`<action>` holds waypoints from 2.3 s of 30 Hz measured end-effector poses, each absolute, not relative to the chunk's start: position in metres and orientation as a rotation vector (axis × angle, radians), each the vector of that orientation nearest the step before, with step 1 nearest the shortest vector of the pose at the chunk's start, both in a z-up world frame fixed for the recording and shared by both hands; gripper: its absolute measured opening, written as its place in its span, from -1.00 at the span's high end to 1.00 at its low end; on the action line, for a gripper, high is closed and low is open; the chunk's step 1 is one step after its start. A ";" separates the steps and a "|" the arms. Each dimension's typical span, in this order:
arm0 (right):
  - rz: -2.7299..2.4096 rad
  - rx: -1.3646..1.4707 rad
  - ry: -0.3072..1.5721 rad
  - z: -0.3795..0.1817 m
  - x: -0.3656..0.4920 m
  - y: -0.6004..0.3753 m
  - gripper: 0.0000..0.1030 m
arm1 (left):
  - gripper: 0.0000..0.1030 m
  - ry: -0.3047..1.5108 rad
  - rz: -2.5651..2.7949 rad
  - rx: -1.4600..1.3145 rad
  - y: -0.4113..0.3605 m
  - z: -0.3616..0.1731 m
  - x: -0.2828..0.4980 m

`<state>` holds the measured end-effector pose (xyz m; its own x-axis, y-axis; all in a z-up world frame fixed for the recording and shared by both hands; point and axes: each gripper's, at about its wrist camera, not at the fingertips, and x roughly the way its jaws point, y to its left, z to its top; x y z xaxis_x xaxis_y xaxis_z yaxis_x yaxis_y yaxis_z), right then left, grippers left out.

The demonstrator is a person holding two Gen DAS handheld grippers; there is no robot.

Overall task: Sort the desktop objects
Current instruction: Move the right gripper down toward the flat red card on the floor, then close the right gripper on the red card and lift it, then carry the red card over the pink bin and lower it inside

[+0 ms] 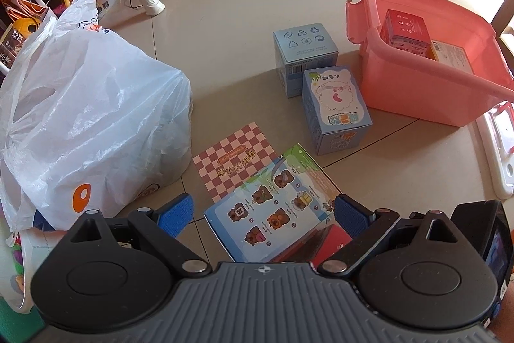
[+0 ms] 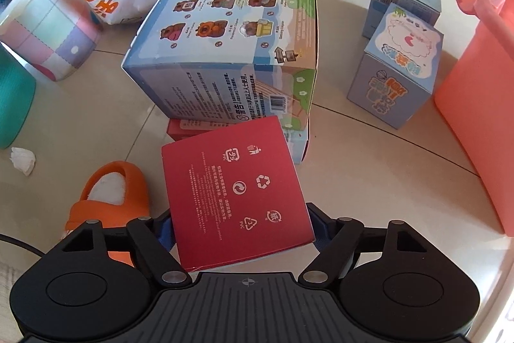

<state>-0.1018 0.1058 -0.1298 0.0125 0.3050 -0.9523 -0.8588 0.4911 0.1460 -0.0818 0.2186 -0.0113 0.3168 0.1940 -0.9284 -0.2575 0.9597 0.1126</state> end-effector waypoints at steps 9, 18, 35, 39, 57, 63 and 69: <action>0.888 -0.485 1.252 -0.111 -0.080 0.076 -0.42 | -0.87 1.208 0.291 -0.039 0.203 -0.013 -0.073; 0.728 -0.330 1.249 -0.070 -0.046 0.019 -0.42 | -0.87 1.186 0.254 -0.030 0.171 -0.009 -0.050; 0.436 -0.094 1.143 0.020 0.018 -0.076 -0.42 | -0.87 1.168 0.258 -0.073 0.135 -0.004 -0.011; 0.433 -0.079 1.123 0.034 0.034 -0.080 -0.42 | -0.87 1.182 0.237 -0.062 0.128 -0.009 -0.005; 0.331 0.073 1.136 0.026 0.124 -0.051 -0.42 | -0.87 1.232 0.237 -0.076 0.122 -0.029 0.016; 0.299 0.100 1.139 0.018 0.148 -0.043 -0.36 | -0.87 1.250 0.241 -0.071 0.120 -0.037 0.028; 0.292 0.122 1.145 0.009 0.162 -0.039 -0.35 | -0.87 1.257 0.229 -0.069 0.121 -0.042 0.040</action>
<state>0.1616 -0.0389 0.0093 0.3804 0.2901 -0.8781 -0.1660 0.9555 0.2438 0.0398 0.1208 -0.0421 0.2895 0.1336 -0.9478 -0.2089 0.9752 0.0737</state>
